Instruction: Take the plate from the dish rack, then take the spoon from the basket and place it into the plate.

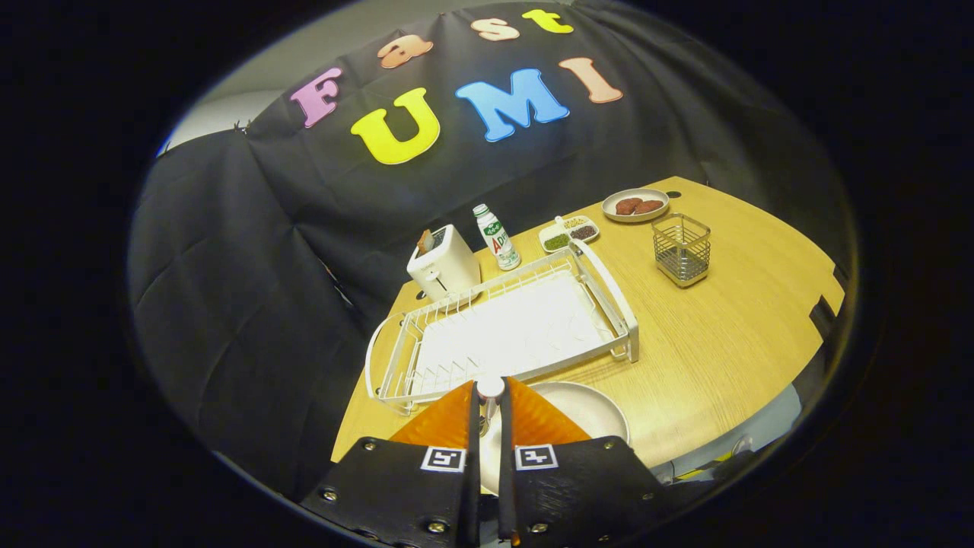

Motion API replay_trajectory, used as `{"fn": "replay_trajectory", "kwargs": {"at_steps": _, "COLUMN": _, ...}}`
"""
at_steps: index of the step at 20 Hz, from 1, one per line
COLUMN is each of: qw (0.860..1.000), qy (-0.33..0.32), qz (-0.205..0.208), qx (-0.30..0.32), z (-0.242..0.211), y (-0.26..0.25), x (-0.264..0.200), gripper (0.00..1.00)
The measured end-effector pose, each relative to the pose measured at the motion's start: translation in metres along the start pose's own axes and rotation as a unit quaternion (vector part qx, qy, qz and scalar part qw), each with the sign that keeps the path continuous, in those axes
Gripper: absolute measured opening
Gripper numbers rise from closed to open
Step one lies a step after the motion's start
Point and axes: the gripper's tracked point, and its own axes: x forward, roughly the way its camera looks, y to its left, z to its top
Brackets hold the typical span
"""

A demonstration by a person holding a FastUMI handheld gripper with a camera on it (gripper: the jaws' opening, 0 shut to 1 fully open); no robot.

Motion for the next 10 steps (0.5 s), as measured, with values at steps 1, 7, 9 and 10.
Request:
{"fn": "replay_trajectory", "kwargs": {"at_steps": 1, "qw": 1.000, "qy": -0.001, "qz": -0.004, "qx": 0.000, "z": -0.002, "y": -0.001, "x": 0.001, "gripper": 0.09}}
{"fn": "replay_trajectory", "kwargs": {"at_steps": 7, "qw": 1.000, "qy": 0.002, "qz": -0.007, "qx": 0.004, "z": -0.008, "y": -0.001, "x": 0.013, "gripper": 0.09}}
{"fn": "replay_trajectory", "kwargs": {"at_steps": 9, "qw": 1.000, "qy": 0.004, "qz": -0.008, "qx": 0.003, "z": -0.011, "y": 0.000, "x": 0.015, "gripper": 0.10}}
{"fn": "replay_trajectory", "kwargs": {"at_steps": 10, "qw": 1.000, "qy": 0.006, "qz": -0.008, "qx": 0.003, "z": -0.012, "y": 0.001, "x": 0.016, "gripper": 0.10}}
